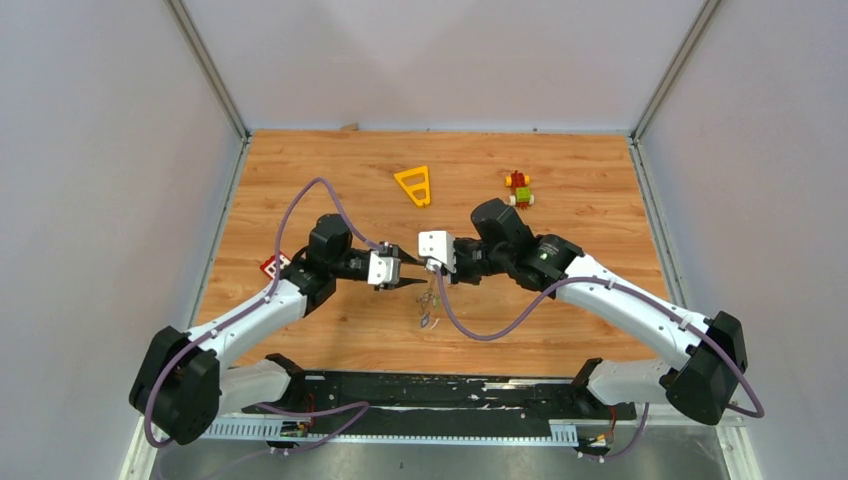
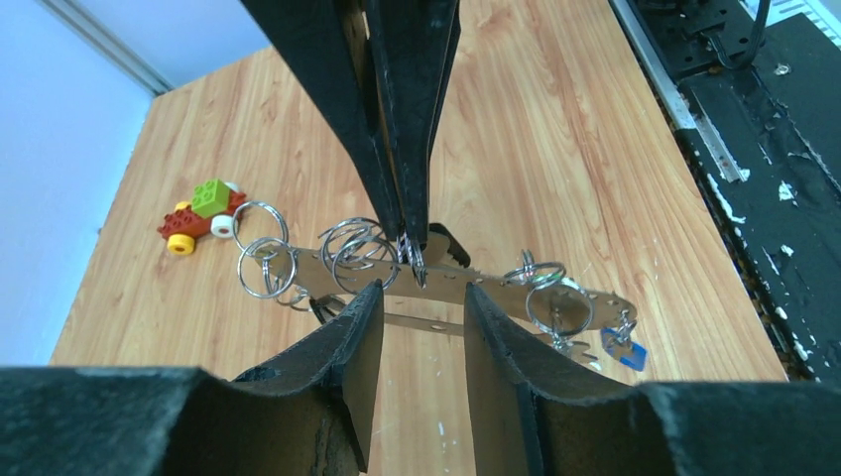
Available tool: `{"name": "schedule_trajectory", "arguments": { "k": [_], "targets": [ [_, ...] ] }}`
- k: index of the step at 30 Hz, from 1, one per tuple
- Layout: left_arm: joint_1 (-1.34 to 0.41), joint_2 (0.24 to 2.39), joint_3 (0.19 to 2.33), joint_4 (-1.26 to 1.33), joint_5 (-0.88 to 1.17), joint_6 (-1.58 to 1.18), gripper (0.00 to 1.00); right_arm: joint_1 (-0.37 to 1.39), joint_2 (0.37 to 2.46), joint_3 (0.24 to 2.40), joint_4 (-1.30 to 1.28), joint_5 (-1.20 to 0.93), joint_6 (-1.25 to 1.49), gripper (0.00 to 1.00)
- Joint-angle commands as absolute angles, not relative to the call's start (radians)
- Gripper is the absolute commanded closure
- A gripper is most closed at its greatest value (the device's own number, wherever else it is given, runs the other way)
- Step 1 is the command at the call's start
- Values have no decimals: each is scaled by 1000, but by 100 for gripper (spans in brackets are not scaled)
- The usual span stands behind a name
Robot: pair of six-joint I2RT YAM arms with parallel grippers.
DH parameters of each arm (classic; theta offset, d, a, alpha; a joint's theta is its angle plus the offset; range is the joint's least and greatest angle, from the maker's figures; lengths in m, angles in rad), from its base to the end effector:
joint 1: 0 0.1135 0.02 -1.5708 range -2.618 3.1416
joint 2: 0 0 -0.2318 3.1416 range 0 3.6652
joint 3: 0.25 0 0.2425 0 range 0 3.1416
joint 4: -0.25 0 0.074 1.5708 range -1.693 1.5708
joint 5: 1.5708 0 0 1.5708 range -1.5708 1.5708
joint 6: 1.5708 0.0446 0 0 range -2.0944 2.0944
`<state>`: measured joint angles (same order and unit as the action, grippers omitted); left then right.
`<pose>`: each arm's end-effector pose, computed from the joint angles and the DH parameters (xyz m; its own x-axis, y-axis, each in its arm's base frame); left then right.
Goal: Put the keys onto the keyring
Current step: Adjust the key on the keyring.
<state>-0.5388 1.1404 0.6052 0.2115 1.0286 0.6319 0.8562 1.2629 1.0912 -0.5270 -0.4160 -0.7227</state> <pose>0.1932 -0.1600 0.2251 0.3478 0.1472 -0.9259 0.9374 -0.0753 0.3402 0.1695 0.2229 0.2795 0.2749 -0.6063 -0.7462 -0.9491 -0.0471 -0.3115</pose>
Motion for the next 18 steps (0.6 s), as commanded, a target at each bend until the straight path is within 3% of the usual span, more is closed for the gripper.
{"name": "schedule_trajectory", "arguments": {
  "k": [1,6,18],
  "targets": [
    [-557,1138,600,314,1025,594,58,859,1268,1137,-497,-395,-697,100],
    [-557,1119,547,480,1006,485,58,860,1266,1122,-488,-387,-691,100],
    [-585,1157,551,528,995,465,64,859,1262,1121,-484,-401,-683,100]
  ]
}}
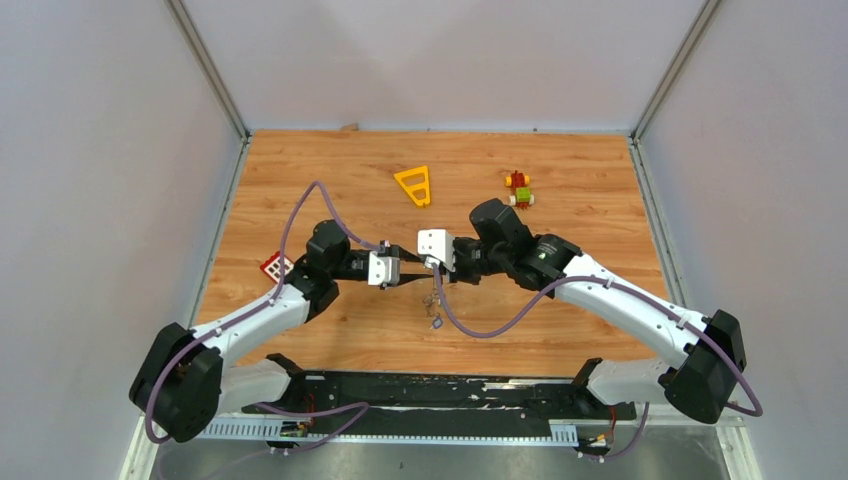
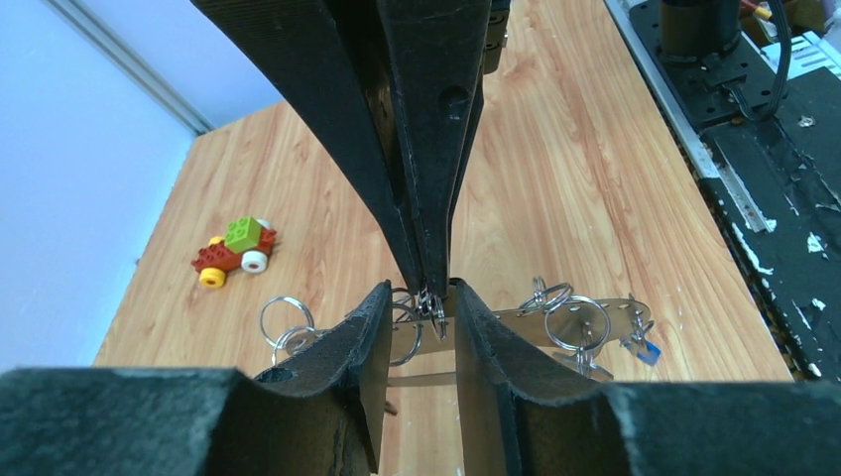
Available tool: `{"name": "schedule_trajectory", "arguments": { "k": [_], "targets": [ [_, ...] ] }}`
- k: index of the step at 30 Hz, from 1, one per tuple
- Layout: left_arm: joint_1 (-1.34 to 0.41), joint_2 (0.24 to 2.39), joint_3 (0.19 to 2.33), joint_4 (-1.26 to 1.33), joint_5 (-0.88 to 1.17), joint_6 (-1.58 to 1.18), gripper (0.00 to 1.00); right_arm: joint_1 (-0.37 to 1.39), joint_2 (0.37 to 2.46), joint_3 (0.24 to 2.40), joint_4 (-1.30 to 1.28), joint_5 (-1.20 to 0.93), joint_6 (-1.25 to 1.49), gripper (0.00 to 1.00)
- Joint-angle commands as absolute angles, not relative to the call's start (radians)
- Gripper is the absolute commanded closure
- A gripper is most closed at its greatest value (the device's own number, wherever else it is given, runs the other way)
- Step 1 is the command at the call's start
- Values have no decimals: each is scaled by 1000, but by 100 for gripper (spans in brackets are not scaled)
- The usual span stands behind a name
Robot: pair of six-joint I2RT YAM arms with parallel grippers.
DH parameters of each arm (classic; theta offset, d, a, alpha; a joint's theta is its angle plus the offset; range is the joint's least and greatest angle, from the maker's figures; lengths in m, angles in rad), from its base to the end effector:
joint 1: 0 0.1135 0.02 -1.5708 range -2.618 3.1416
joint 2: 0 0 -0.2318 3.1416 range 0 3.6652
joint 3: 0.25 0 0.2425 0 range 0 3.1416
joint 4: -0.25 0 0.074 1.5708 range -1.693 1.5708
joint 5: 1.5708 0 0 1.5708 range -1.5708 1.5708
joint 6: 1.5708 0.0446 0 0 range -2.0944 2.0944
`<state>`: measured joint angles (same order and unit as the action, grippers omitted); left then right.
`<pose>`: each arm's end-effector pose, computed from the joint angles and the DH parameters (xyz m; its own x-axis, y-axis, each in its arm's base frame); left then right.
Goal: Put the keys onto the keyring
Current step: Adjust the key on the keyring.
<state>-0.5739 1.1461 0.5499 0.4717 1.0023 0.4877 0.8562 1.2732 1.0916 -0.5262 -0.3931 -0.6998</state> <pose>0.1894 -0.1672 0.2303 0.3739 0.0587 -0.9256 0.9274 -0.0332 0.3725 0.1716 0.2238 0.2768 0.2463 -0.6240 -0.7416 -0.9541 -0.0214 -0.2988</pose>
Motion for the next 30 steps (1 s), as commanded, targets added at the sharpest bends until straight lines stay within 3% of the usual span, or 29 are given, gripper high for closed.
{"name": "schedule_trajectory", "arguments": {
  "k": [1,10,21,24,26,30],
  "targets": [
    [-585,1159,551,523,995,469,65,859,1260,1121,-485,-402,-683,100],
    [-589,1164,557,485,990,504,72,859,1261,1120,-483,-408,-683,100],
    [-600,1187,562,475,991,499,98,859,1268,1120,-482,-408,-681,100],
    [-599,1183,563,474,972,485,100,859,1270,1119,-482,-400,-679,100],
    [-599,1179,560,480,959,466,100,857,1271,1120,-487,-395,-677,95],
    [-598,1161,530,570,929,374,100,833,1248,1111,-494,-419,-665,74]
  ]
}}
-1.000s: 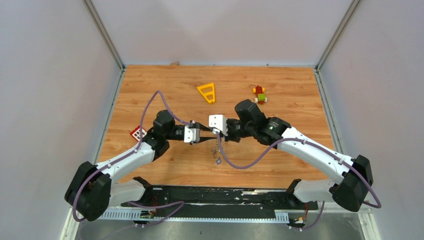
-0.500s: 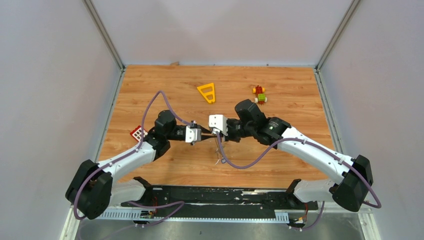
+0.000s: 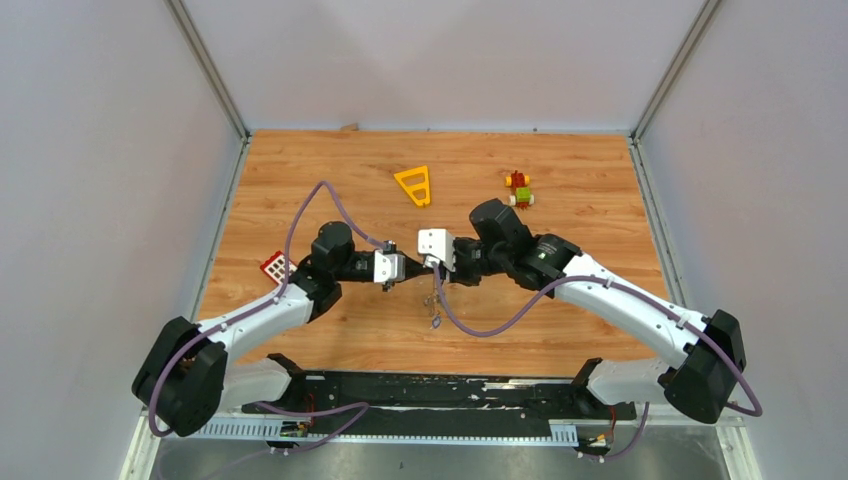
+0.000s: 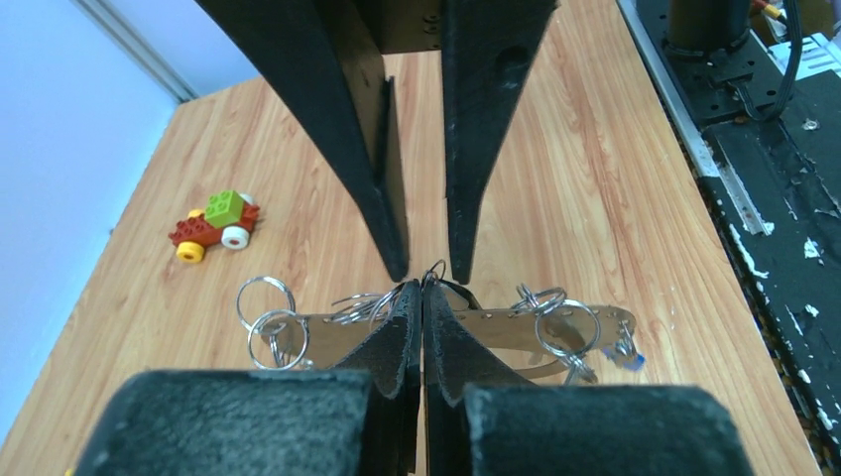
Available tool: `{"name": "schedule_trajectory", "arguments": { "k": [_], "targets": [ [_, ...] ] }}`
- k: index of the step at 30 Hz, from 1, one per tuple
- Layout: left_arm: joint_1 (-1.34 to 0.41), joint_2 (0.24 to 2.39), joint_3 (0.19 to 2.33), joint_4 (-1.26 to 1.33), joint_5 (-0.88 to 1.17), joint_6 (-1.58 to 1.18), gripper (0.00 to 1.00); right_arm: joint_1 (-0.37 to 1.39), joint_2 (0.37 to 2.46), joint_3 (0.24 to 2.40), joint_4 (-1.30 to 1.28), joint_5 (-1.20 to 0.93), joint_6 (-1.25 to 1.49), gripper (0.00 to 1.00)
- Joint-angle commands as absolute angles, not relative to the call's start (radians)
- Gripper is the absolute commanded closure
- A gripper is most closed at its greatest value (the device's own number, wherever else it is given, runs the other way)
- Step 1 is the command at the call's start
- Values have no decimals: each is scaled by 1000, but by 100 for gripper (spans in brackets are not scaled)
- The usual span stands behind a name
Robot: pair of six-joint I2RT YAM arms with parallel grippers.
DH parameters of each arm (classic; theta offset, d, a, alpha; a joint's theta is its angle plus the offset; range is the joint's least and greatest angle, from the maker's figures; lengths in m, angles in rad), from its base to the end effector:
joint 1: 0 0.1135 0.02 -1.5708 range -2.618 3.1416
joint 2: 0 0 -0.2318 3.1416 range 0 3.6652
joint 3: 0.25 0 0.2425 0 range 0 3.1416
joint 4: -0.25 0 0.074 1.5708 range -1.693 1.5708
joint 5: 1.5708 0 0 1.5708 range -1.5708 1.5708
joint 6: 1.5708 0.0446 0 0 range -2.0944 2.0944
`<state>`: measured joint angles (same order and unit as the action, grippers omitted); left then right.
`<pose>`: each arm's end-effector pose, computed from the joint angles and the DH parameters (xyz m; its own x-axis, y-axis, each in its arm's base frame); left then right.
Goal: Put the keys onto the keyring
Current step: Adjust the key on the keyring.
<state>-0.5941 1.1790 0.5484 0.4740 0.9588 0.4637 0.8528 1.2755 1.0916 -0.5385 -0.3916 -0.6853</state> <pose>0.1909 -0.1730 0.2221 0.3279 0.0886 -0.9406 0.9446 -0.0180 0.3276 0.1720 0.2228 0.2751 0.2230 -0.6339 -0.7406 -0.9601 -0.0113 -0.2794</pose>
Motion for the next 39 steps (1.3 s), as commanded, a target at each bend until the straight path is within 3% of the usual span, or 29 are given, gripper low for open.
{"name": "schedule_trajectory", "arguments": {
  "k": [1,5,11,39],
  "targets": [
    [-597,1159,525,597,925,348,100,822,1237,1105,-493,-435,-663,69],
    [-598,1160,510,697,914,242,100,781,1188,1081,-485,-511,-659,54],
    [-598,1168,491,801,917,126,100,759,1130,1022,-458,-568,-666,47],
    [-598,1170,460,937,996,30,100,740,1217,1034,-526,-691,-773,60]
  ]
}}
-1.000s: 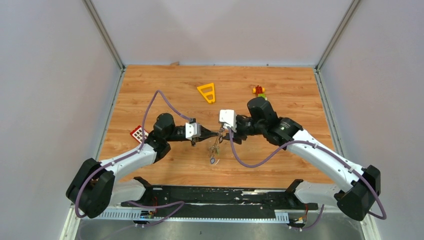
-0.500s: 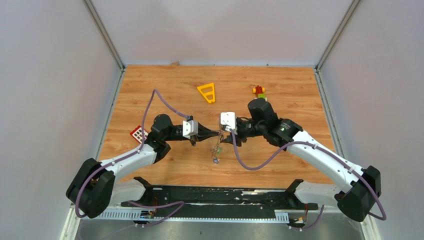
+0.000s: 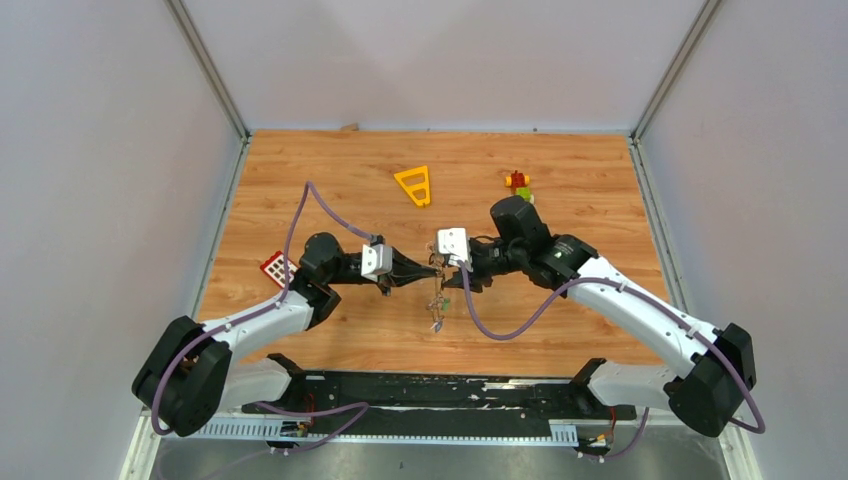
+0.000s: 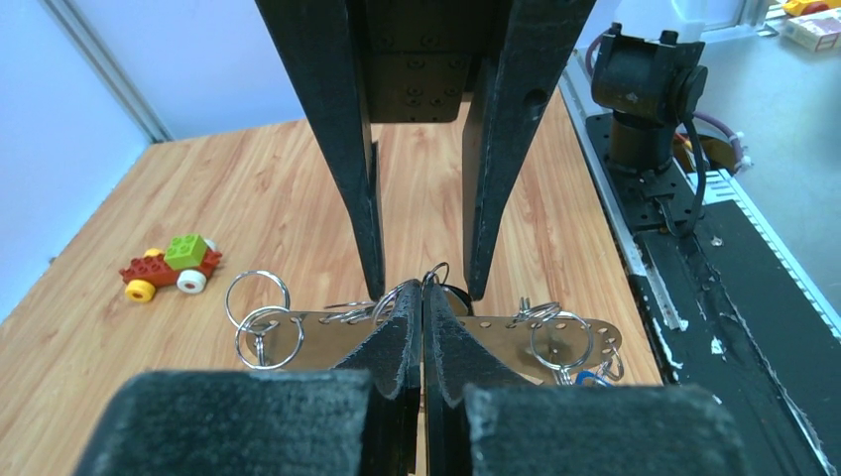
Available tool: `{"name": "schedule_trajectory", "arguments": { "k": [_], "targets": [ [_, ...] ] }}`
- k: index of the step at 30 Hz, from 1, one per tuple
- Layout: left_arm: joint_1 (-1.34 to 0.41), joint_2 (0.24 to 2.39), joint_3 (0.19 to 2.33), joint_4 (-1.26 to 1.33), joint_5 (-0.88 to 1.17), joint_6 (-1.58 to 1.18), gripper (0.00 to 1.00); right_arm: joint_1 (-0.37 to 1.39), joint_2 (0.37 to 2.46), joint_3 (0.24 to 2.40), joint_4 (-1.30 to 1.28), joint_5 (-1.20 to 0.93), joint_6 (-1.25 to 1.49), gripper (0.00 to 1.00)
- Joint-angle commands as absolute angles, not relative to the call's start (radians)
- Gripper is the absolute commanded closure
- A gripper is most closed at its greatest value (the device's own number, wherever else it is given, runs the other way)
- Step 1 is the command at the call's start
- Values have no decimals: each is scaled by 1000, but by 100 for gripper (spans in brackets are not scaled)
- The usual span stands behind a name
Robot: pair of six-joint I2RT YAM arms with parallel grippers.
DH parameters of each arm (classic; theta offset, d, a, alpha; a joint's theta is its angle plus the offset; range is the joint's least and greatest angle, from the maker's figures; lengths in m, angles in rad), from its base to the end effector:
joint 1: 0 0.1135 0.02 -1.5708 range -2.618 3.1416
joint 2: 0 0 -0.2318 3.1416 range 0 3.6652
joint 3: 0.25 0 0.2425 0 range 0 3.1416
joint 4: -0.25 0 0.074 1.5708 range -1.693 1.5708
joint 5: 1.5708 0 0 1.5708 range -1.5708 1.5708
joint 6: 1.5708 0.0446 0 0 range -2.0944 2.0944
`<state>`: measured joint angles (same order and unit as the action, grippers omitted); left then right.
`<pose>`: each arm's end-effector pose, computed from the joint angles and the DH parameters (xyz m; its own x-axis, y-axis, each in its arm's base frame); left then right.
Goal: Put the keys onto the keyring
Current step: Adjust the key on the keyring.
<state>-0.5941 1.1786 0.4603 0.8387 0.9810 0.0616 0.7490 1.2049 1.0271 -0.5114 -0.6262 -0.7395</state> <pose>0.1830 -0.1684 0.2301 0.1606 -0.0672 -0.9847 0.9870 0.0032 0.1607 0.1755 0.1989 0.2774 0.2510 -0.5123 -0.8213 -0.9662 -0.0809 -0.2448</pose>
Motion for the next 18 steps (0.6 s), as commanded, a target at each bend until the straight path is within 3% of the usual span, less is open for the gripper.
{"name": "schedule_trajectory", "arguments": {
  "k": [1,18],
  "targets": [
    [-598,1170,458,942,997,28,100,736,1221,1033,-528,-700,-776,60],
    [-598,1181,442,997,998,5,100,725,1259,1040,-528,-795,-772,72]
  ]
}}
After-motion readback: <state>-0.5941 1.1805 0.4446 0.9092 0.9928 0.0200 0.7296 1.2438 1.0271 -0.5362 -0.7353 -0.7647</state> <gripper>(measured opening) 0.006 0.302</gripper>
